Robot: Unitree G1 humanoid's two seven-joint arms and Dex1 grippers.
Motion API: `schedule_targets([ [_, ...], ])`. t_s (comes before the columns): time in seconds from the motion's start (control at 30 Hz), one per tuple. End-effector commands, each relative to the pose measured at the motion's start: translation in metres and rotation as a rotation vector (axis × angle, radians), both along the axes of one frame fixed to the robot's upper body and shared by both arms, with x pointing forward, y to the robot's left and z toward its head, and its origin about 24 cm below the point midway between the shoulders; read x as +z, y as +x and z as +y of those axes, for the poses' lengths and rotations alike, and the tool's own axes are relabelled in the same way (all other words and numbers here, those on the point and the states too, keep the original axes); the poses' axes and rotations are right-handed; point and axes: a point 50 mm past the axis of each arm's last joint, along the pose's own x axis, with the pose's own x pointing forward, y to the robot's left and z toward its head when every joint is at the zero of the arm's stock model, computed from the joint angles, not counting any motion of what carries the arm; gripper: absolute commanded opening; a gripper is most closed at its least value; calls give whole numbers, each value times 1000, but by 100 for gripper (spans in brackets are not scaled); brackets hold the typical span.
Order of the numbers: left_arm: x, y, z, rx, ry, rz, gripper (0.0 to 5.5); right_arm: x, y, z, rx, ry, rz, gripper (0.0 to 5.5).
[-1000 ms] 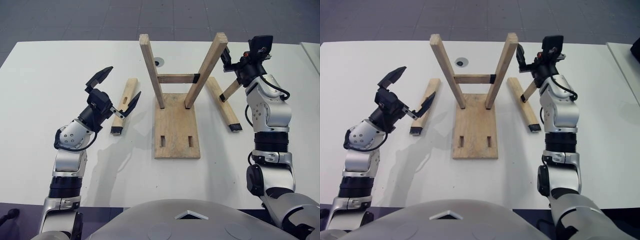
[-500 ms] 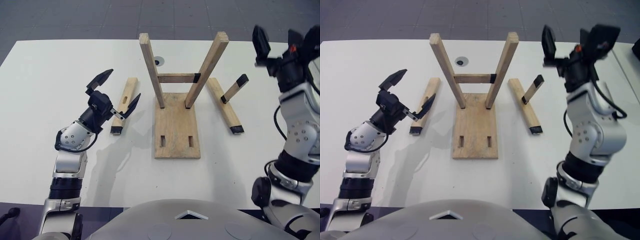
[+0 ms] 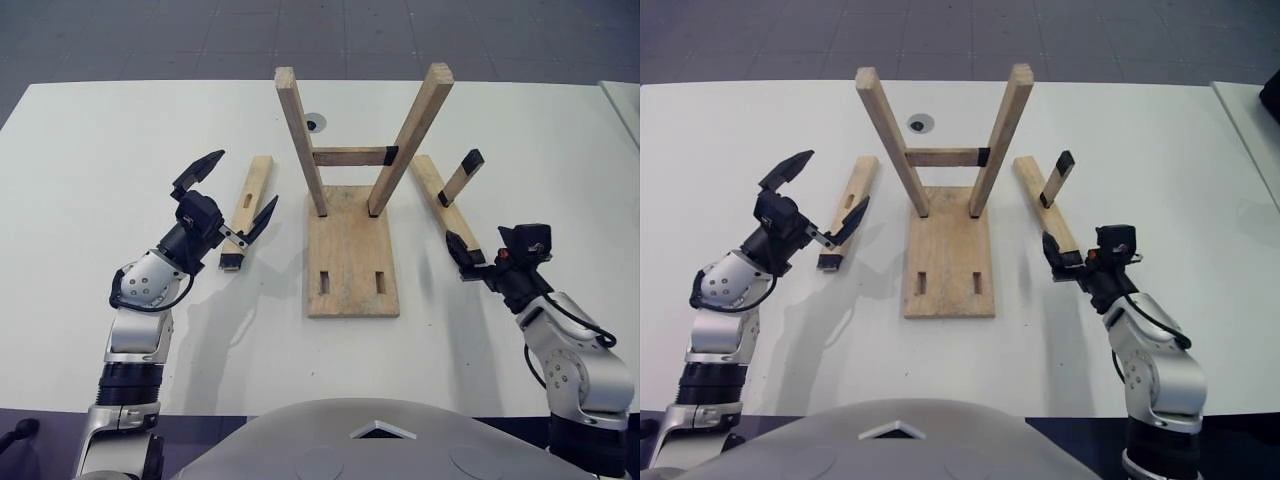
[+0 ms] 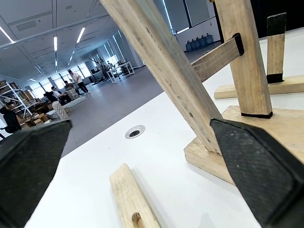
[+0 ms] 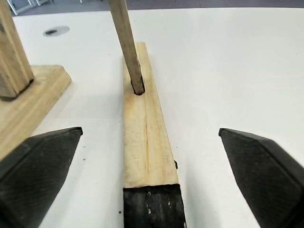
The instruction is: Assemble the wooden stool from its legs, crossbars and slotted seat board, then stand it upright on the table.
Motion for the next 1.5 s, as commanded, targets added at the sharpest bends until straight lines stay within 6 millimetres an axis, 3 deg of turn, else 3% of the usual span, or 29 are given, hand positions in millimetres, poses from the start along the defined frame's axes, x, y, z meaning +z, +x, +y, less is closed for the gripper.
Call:
schedule_targets([
  [0.03,-2,1,1,0,18,6,540,-13,10,0,26,-37,21,449],
  [0.33,-3,2,1,4,12,11,540,-24,21,7,26,-76,25,303],
  [0.57,8,10,10,76,-82,0,540,-16,28,8,3,-77,-24,203],
  [0.63,18,17,16,127,-180,-3,540,-1,34,8,-15,-61,-95,203],
  [0.77,45,27,19,105,-466,84,540,55,45,5,-48,13,-323,203],
  [0.93,87,19,4,-180,-846,242,540,120,43,9,3,142,-553,203],
  [1.1,114,1,-13,-466,-930,362,540,171,33,29,218,348,-709,203],
  [1.3,111,-15,-39,-658,-848,548,540,193,17,65,539,539,-662,203],
  [1.4,108,-17,-46,-703,-849,609,540,190,12,81,708,596,-559,203],
  [1.5,107,-16,-51,-737,-840,647,499,185,12,90,808,650,-480,203],
])
